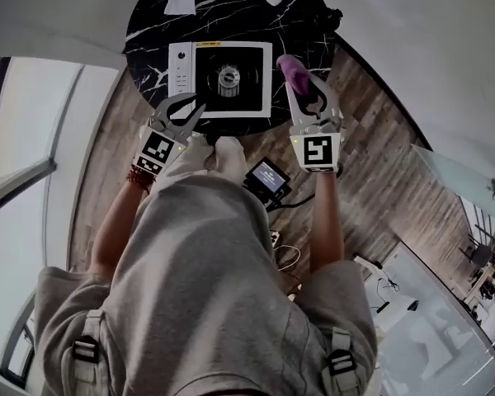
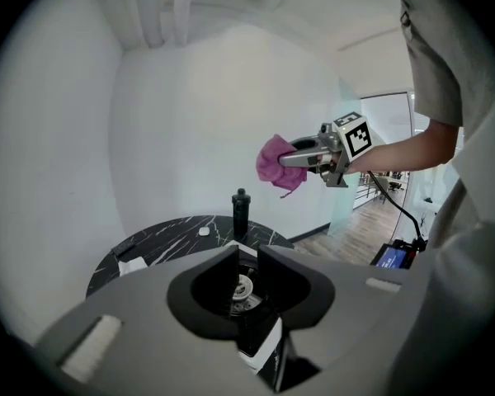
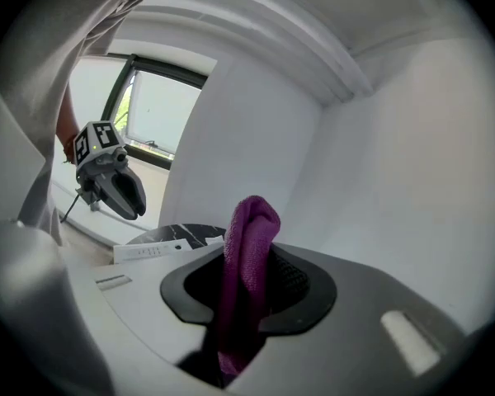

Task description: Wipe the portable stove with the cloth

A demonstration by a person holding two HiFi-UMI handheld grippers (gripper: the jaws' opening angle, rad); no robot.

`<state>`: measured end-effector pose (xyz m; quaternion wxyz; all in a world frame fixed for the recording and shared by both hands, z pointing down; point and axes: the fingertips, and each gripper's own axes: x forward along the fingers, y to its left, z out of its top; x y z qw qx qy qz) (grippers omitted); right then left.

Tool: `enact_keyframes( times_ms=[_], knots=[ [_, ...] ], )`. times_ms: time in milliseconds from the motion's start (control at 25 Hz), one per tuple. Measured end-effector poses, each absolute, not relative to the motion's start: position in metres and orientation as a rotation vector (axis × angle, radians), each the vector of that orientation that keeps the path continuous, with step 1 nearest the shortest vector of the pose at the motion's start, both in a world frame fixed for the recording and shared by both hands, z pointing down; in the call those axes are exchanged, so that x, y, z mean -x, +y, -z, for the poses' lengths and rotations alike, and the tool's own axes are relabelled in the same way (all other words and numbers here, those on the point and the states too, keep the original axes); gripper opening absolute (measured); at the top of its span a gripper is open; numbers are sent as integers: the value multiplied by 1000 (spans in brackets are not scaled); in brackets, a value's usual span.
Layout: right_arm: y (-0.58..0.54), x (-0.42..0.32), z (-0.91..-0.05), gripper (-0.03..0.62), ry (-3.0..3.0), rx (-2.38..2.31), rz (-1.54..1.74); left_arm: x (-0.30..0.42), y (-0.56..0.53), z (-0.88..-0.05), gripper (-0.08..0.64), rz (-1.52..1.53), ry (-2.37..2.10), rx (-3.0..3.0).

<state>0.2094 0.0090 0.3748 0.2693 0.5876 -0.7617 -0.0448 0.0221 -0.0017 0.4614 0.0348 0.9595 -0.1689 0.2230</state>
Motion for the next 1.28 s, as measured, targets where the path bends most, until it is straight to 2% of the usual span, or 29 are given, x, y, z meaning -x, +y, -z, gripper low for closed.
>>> enact_keyframes(
  times_ms=[400, 920, 1280],
  knots=[
    [-35, -220, -470, 115, -2136, -1216, 109, -18, 11, -538, 106, -913, -644, -2823],
    [-97, -244, -587, 114, -1988, -1040, -38, -8, 11, -619, 112, -1048, -642, -2673],
    [-119, -254, -611, 112, -1880, -1024, -4, -18, 6, -638, 110, -1100, -586, -2659]
  ],
)
